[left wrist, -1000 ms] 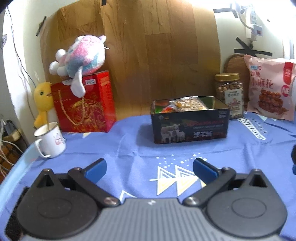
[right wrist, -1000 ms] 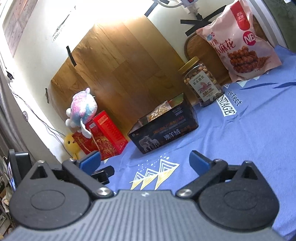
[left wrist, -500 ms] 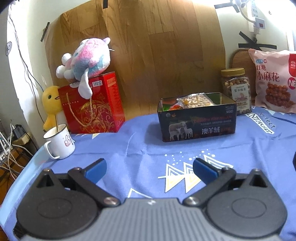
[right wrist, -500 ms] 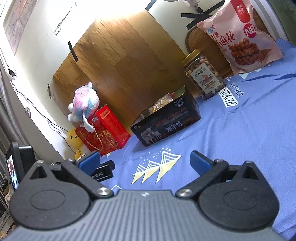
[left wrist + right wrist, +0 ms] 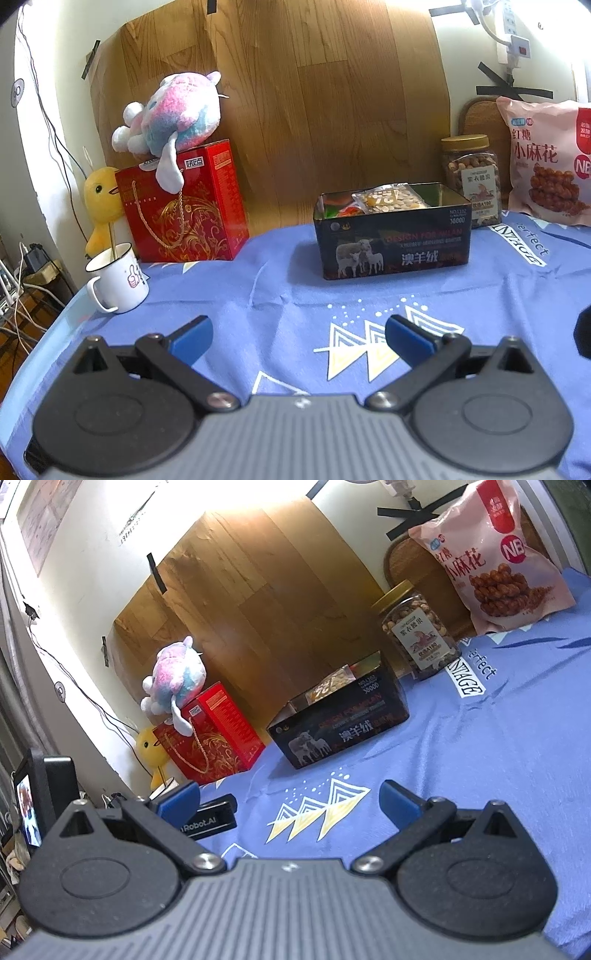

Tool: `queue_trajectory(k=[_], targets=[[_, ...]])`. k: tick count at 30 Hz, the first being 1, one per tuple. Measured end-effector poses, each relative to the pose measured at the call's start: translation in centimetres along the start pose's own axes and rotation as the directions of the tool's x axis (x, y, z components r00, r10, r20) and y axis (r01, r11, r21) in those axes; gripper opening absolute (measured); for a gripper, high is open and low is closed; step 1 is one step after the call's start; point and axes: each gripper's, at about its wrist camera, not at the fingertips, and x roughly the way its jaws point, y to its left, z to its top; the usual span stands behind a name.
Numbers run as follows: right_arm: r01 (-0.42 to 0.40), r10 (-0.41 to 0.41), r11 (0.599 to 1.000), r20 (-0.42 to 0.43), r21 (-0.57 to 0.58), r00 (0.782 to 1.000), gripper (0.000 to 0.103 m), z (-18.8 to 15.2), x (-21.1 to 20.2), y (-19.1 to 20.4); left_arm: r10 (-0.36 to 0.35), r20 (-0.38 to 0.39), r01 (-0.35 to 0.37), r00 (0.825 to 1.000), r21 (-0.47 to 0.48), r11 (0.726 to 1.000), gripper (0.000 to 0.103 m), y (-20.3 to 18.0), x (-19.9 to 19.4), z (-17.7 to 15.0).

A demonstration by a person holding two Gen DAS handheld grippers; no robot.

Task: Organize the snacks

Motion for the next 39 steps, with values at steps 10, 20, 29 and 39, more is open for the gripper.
queue_trajectory(k=[10, 20, 29, 39], targets=[[0.003, -0.003, 1.0, -0.007, -0.005, 1.0, 0.103, -0.04, 0.23, 0.12, -0.01, -0.007, 0.01, 1.0, 0.0, 1.0, 0.103, 0.37, 0.12, -0.12], [0.004, -0.004, 1.0, -0.006, -0.008, 1.0, 0.103, -0.1, 0.25, 0.25, -0.042, -0.051, 0.041, 0.998, -0.026, 0.999, 0.103, 0.42, 0.23, -0.37], [0.004, -0.004, 1.0, -0.008, -0.01, 1.0, 0.103, -0.07, 0.3, 0.39, -0.072, -0.052, 0.069, 0.996, -0.06, 0.996, 0.103, 0.76, 0.23, -0.43], [0.007, -0.007, 1.0, -0.013, -0.002, 1.0, 0.103, -0.12, 0.35, 0.24, -0.063, -0.043, 0.059, 0.997, -0.075, 0.995, 0.103, 0.98, 0.08, -0.58]])
